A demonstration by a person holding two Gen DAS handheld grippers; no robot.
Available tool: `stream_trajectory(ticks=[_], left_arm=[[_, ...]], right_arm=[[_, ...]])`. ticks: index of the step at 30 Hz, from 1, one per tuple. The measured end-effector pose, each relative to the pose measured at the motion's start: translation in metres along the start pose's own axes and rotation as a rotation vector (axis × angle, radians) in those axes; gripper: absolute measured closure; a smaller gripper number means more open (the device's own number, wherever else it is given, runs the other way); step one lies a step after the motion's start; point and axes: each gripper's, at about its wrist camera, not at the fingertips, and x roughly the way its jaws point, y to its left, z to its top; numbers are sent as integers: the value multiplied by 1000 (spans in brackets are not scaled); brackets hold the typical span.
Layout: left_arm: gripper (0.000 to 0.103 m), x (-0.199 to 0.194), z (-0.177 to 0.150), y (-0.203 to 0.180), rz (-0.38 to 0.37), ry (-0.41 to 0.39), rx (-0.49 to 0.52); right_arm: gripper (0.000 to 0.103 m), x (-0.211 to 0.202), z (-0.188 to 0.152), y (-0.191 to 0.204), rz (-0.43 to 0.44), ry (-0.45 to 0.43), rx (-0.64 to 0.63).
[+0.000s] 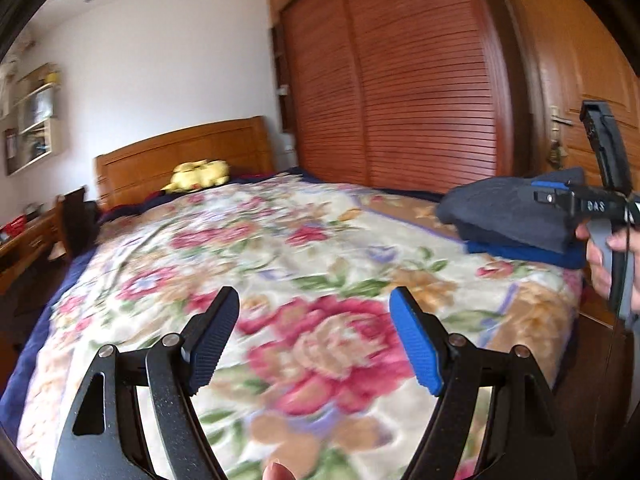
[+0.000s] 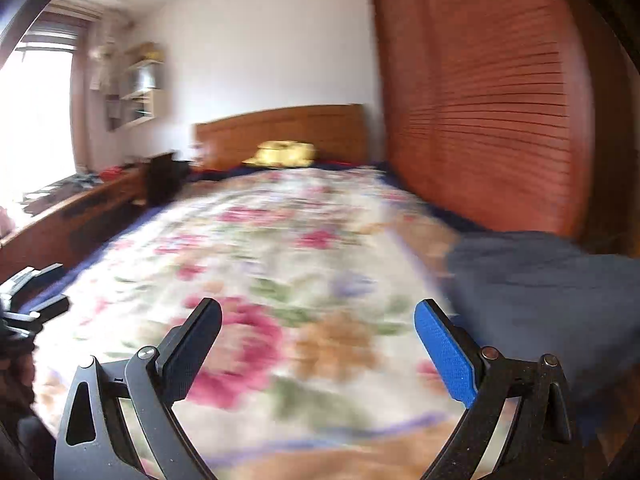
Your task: Fold large clothes
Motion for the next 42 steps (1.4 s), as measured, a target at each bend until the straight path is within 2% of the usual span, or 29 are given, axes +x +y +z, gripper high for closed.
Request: stream_trajectory(ticks=[2,8,13,18,19,24,27,34,42], left_arm=[[25,-7,-10,21,42,5,-27],[25,-17,-39,74,190,4,-76],[25,-16,-65,112,280,4,-121],[25,-14,-87,132,343,-3,-157],[25,-12,-92,135,355,-4,-162],[25,-4,-116,147,374,1,-215],[25,3,-123,150,375,16,-216],[25,8,-128,148,366,18,-211],[25,9,-132,148,362,21,-219]], right_arm=[[5,13,-4,36,77,-16,6],[5,41,-14,110,166,-60,4],[5,62,-23,148,159,-85,-35],[5,84,-52,183,120,-97,-88],[5,93,-56,180,119,-94,-95],[5,112,-79,203,117,-68,-134],[6,114,-78,203,118,-62,-140],[6,124,-76,200,124,-71,-127],[6,144,-89,202,120,-66,-115]])
